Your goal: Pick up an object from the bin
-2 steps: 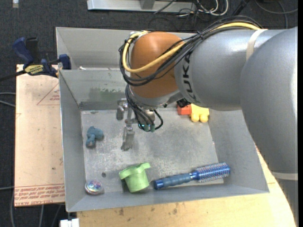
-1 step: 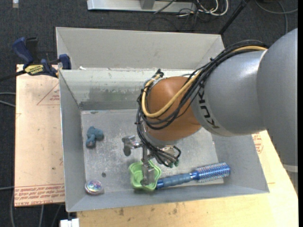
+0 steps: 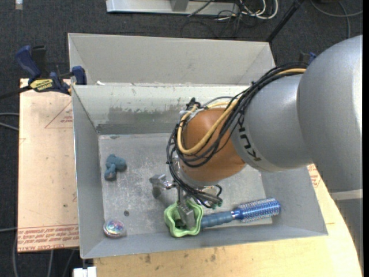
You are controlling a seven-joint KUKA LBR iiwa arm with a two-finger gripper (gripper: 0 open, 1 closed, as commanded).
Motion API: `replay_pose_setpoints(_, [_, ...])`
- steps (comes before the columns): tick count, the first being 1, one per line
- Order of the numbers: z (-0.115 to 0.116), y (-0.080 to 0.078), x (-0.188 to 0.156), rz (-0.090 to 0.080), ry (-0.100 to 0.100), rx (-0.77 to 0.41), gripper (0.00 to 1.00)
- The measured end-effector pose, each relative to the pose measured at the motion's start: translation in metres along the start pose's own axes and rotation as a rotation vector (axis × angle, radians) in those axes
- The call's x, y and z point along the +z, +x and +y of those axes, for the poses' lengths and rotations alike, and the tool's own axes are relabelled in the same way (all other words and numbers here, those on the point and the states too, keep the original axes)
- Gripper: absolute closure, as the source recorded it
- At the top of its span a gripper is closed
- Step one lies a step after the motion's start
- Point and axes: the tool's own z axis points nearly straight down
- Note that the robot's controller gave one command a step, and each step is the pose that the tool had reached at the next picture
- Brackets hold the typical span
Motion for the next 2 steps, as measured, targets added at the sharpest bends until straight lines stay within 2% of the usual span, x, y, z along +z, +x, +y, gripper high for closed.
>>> replay_pose_setpoints(1, [0.001,0.000,-0.004,0.007,-0.002,0.000,1.00])
replay_pose_setpoints(2, [0.016,-0.024,-0.004,0.003,0.000,-0.253,1.00])
